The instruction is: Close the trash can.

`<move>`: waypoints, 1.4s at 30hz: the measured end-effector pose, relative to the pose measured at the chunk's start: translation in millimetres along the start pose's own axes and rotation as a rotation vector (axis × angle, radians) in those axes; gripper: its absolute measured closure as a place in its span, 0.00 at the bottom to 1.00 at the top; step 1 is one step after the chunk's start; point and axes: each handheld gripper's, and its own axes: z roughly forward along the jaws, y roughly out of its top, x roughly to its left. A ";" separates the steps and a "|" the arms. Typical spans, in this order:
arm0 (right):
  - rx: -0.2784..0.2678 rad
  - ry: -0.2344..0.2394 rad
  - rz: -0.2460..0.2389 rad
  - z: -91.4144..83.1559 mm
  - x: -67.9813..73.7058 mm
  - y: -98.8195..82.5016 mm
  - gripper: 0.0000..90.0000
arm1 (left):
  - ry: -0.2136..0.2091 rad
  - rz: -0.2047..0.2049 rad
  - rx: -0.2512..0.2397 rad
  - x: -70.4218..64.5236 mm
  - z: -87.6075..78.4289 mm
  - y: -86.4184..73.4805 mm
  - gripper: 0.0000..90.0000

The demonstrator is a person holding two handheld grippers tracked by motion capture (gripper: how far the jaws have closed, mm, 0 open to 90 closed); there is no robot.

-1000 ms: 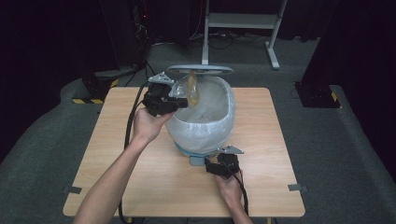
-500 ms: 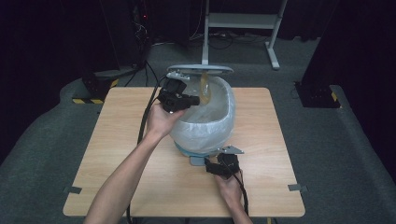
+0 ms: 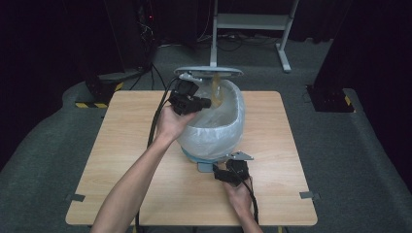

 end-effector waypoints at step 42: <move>0.003 -0.002 -0.003 0.0 0.3 0.1 0.23 | 0.006 -0.087 -0.127 11.0 -37.9 -21.7 0.41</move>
